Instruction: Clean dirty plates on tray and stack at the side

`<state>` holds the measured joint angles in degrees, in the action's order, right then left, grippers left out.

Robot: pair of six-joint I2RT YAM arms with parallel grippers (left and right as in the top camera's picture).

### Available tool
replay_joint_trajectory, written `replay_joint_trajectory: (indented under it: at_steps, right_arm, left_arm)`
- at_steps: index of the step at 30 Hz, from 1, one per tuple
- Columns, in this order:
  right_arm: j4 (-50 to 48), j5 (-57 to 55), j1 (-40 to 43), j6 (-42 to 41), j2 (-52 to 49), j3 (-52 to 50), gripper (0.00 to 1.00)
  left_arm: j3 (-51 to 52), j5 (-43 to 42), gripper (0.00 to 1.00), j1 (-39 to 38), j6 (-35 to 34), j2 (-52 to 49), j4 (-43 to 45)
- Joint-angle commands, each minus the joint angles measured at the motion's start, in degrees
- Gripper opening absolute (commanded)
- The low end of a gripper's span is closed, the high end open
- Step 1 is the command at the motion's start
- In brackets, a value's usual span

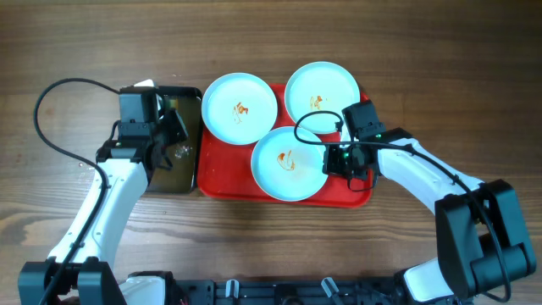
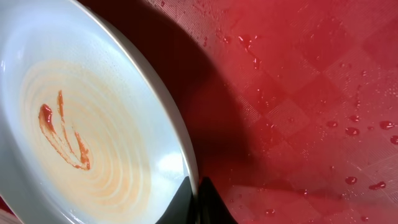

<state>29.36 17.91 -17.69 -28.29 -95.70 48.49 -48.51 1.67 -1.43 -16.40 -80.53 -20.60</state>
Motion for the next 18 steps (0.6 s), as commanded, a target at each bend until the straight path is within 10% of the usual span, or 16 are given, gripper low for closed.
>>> replay_joint_trajectory:
  at_steps: [1,18]
  right_arm:
    - [-0.11,-0.33,-0.35,-0.22,-0.52,0.9,0.04]
    - [-0.02,-0.33,-0.35,-0.2,-0.52,0.9,0.04]
  left_arm:
    - [-0.57,0.55,0.04,0.33,1.14,0.48,-1.55]
    - [-5.49,-19.85,0.04,-10.56,-1.95,-2.64,-2.82]
